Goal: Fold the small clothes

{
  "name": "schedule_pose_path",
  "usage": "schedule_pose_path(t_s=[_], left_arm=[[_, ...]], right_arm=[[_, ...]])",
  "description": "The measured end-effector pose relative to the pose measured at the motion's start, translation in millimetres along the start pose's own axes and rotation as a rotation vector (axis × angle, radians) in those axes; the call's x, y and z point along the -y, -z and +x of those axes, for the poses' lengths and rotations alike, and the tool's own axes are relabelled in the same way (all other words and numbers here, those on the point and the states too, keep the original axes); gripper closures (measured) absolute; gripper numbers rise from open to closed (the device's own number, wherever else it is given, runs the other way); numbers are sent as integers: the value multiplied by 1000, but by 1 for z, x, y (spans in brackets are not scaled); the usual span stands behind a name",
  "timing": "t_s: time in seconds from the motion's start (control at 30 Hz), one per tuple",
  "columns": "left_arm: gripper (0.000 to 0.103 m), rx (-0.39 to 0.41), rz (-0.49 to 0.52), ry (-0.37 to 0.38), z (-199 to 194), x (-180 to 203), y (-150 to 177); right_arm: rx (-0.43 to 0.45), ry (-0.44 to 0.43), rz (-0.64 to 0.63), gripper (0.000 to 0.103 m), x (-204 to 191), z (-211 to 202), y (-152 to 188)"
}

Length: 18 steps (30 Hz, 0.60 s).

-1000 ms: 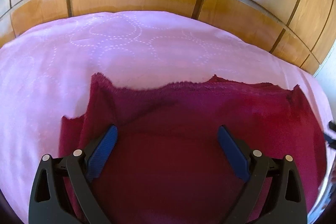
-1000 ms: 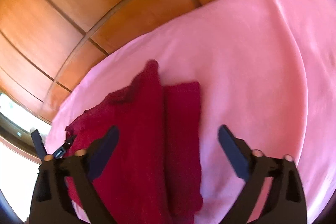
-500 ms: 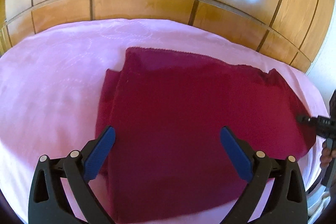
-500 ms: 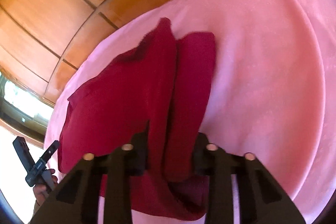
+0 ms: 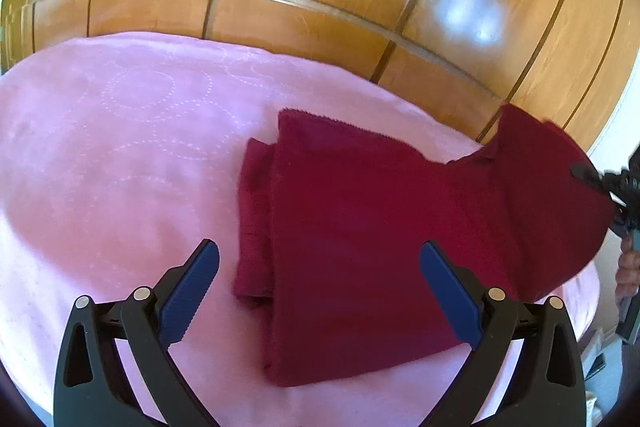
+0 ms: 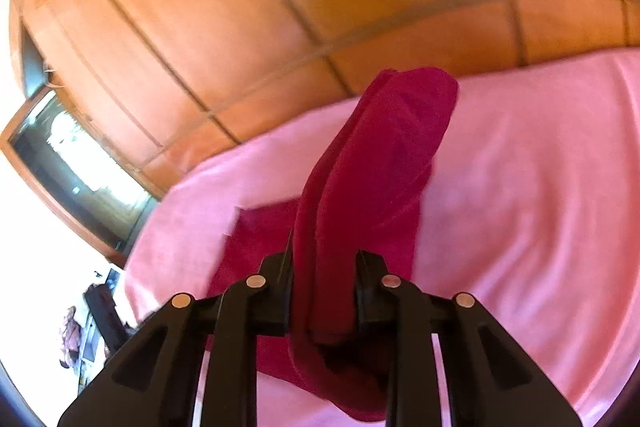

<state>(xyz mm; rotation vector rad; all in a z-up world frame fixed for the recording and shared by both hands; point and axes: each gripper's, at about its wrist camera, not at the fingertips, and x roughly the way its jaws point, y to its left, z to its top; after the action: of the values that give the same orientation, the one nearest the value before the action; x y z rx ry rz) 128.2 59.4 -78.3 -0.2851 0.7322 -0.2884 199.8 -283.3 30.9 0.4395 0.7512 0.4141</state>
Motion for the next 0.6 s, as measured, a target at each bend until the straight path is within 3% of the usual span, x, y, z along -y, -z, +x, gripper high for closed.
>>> schedule_pose_path(t_s=[0.13, 0.27, 0.43, 0.6], left_arm=[[4, 37, -60, 19, -18, -22, -4], [4, -20, -116, 57, -27, -39, -5], [4, -42, -124, 50, -37, -51, -5], [4, -20, -157, 65, -45, -58, -9]], right_arm=[[-41, -62, -71, 84, -52, 33, -5], [-129, -88, -124, 84, -97, 89, 5], [-260, -65, -187, 84, -133, 155, 38], [-348, -43, -293, 83, -150, 177, 74]])
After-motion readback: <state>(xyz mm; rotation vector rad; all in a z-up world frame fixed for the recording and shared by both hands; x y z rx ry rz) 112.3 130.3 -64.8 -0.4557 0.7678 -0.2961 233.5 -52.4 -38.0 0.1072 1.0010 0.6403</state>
